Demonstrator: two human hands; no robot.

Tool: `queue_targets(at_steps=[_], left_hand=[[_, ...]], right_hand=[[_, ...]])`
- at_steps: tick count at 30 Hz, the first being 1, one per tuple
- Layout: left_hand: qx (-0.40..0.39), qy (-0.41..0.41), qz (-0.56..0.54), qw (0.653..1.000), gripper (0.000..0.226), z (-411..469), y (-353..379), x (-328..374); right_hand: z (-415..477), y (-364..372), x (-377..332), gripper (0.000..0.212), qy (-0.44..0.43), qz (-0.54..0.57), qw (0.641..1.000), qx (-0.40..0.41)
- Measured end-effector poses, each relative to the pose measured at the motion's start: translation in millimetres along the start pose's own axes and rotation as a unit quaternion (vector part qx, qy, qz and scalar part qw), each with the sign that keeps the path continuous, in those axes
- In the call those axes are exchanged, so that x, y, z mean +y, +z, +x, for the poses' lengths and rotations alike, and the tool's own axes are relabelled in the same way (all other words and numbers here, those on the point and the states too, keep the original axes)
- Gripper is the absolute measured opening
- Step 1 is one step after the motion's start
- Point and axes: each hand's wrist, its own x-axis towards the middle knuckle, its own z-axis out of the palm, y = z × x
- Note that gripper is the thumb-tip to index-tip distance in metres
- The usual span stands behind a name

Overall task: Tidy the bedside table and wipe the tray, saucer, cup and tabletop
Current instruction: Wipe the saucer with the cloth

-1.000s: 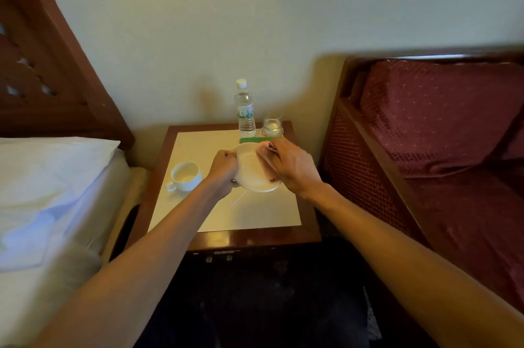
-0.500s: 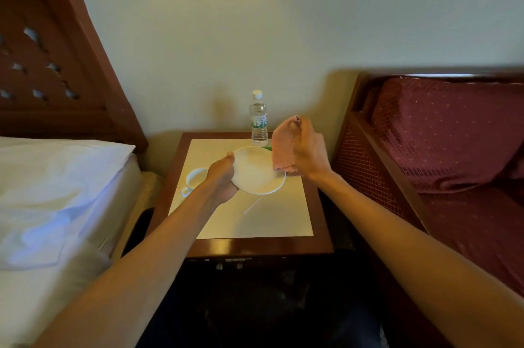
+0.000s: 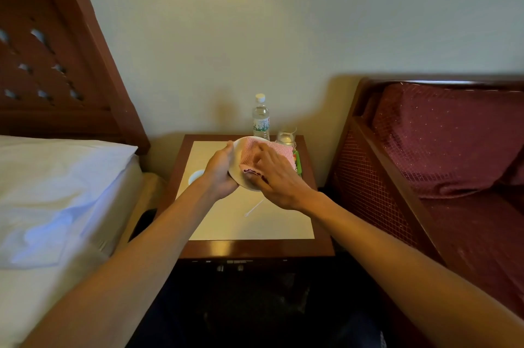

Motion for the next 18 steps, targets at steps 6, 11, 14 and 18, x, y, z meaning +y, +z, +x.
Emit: queue_targets(at_steps=[6,11,14,18], left_hand=[[-0.062,-0.008,-0.012,0.998,0.054,-6.7,1.5,5.2],[-0.075,-0.017,-0.001,0.997,0.056,-4.5,-0.9,12.0],[-0.106,-0.037,0.001,0.994,0.059,-5.1,1.9,7.2],[-0.101,-0.039,-0.003,0.994,0.067,-7.9,8.7,11.5]], right_hand=[[9.5,5.1,-8.4,0.068,0.023,-0.071,0.997,-0.036],[4.4,5.4,-4.7,0.059,-0.058,-0.130,0.988,-0.050],[9.7,-4.6,1.8,0.061,-0.026,-0.146,0.987,-0.056],[8.9,-0.9,-5.4,0.059,-0.031,-0.108,0.993,-0.043]])
